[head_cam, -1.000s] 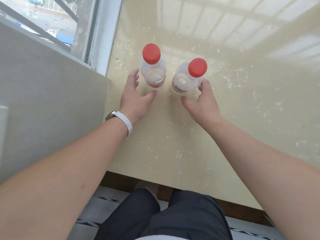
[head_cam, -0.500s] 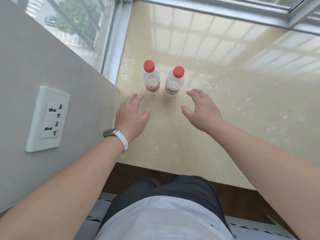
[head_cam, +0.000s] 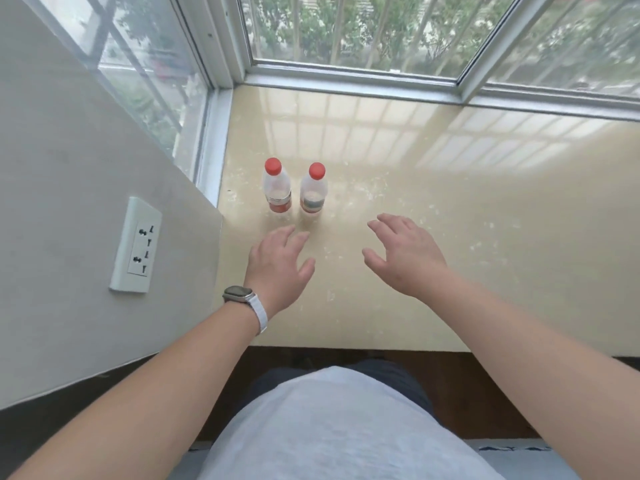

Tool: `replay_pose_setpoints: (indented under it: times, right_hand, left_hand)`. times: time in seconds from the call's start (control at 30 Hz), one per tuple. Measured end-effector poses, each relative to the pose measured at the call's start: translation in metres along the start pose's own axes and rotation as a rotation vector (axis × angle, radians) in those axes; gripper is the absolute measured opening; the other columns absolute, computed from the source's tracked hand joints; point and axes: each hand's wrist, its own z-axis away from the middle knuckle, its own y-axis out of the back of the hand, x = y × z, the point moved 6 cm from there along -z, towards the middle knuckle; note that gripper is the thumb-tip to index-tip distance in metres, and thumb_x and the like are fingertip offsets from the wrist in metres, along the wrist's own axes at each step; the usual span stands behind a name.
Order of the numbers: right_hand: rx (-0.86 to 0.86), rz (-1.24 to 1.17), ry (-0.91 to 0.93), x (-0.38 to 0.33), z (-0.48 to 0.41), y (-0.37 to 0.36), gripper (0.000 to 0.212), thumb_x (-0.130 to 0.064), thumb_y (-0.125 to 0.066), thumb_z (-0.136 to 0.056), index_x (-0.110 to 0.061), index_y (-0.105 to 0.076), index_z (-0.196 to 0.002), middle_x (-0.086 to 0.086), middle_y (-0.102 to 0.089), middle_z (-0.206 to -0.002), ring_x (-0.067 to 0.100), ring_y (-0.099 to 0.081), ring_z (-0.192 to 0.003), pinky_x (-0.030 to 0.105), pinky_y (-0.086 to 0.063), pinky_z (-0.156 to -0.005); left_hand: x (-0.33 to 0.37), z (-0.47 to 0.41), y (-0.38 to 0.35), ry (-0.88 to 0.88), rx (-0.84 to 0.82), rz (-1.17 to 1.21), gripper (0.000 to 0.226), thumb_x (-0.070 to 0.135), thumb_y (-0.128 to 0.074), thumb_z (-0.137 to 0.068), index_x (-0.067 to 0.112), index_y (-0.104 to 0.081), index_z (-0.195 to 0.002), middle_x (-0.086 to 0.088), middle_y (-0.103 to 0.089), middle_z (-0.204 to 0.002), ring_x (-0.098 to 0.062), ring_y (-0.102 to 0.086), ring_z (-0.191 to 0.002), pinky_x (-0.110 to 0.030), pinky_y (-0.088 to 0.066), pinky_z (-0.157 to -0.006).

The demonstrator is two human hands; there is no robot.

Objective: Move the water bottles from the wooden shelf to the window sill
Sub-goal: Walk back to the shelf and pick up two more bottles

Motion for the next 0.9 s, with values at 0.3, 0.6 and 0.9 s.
replay_pose_setpoints:
  times: [0.3,0.6,0.9]
  right_hand:
    - [0.071,0.053,-0.101,0.054,0.065,0.032,0.057,-0.051,-0.040,-0.095,-0.022,-0.042,-0.144,0.003,-0.038,-0.155,0.023,-0.030,-0.141,0.040,-0.028,-0.109]
    - [0.208,0.032,-0.210,0.142,0.145,0.076,0.060,-0.053,-0.036,-0.095,-0.023,-0.038,-0.147,0.004,-0.037,-0.155,0.023,-0.029,-0.140,0.039,-0.026,-0.110]
    - [0.350,-0.013,-0.384,0.249,0.271,0.101,0.058,-0.048,-0.042,-0.093,-0.013,-0.053,-0.138,0.013,-0.053,-0.141,0.032,-0.046,-0.129,0.046,-0.037,-0.102]
  left_hand:
    - [0.090,-0.011,0.022,-0.318,0.021,-0.130,0.046,0.036,-0.059,-0.096,0.020,-0.056,-0.139,-0.009,-0.047,-0.149,-0.031,-0.040,-0.135,-0.044,-0.023,-0.112]
    - [0.234,0.013,0.023,-0.582,0.041,-0.245,0.049,0.041,-0.051,-0.099,0.023,-0.048,-0.145,-0.006,-0.039,-0.156,-0.028,-0.029,-0.145,-0.046,-0.013,-0.120]
    - [0.397,0.033,-0.021,-0.861,0.052,-0.328,0.044,0.034,-0.067,-0.090,0.016,-0.061,-0.130,-0.011,-0.056,-0.142,-0.035,-0.048,-0.133,-0.052,-0.031,-0.111]
